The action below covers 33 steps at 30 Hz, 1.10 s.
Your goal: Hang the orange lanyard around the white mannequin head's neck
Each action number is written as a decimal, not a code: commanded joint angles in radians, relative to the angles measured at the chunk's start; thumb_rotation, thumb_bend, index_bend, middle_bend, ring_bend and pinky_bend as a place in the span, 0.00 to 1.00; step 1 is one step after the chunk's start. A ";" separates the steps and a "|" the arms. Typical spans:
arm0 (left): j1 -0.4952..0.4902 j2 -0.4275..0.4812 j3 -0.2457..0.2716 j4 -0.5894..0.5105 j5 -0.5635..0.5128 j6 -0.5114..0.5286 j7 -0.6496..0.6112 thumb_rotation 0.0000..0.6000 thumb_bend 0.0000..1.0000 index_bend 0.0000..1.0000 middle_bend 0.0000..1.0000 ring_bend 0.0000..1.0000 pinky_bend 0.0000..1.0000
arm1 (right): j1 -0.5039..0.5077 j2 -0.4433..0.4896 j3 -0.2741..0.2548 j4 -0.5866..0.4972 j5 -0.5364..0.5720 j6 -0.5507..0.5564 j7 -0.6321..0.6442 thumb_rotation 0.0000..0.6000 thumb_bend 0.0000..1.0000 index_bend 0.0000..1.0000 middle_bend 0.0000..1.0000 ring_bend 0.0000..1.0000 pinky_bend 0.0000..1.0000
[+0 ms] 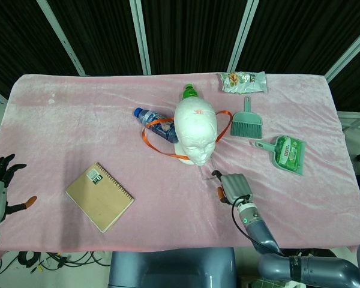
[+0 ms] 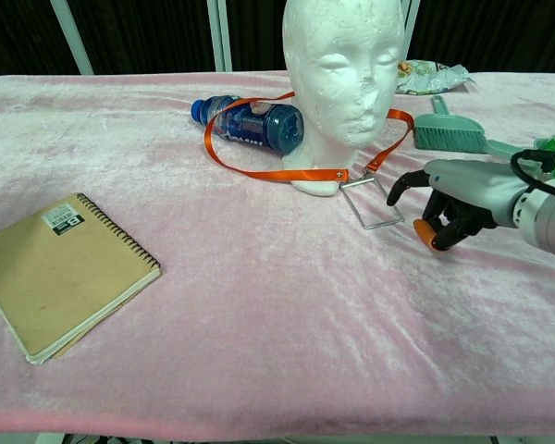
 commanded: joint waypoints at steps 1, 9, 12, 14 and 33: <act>0.002 -0.001 -0.004 -0.001 -0.003 -0.006 0.003 1.00 0.11 0.24 0.07 0.00 0.00 | 0.011 -0.016 0.003 0.016 0.014 -0.003 -0.006 1.00 0.58 0.26 0.83 0.93 0.87; 0.010 -0.002 -0.016 -0.003 -0.001 -0.009 0.007 1.00 0.11 0.24 0.07 0.00 0.00 | 0.025 -0.044 -0.008 0.036 0.034 -0.011 -0.015 1.00 0.58 0.26 0.83 0.93 0.87; 0.012 -0.002 -0.021 -0.004 -0.001 -0.011 0.007 1.00 0.11 0.24 0.07 0.00 0.00 | 0.029 -0.053 -0.012 0.042 0.038 -0.013 -0.016 1.00 0.58 0.26 0.83 0.93 0.87; 0.014 -0.002 -0.023 -0.005 -0.001 -0.010 0.007 1.00 0.11 0.24 0.07 0.00 0.00 | 0.032 -0.058 -0.016 0.042 0.035 -0.013 -0.017 1.00 0.58 0.26 0.83 0.93 0.87; 0.026 -0.006 -0.043 -0.005 0.002 -0.021 0.015 1.00 0.11 0.24 0.07 0.00 0.00 | 0.055 -0.097 -0.019 0.074 0.047 -0.018 -0.019 1.00 0.59 0.26 0.83 0.93 0.87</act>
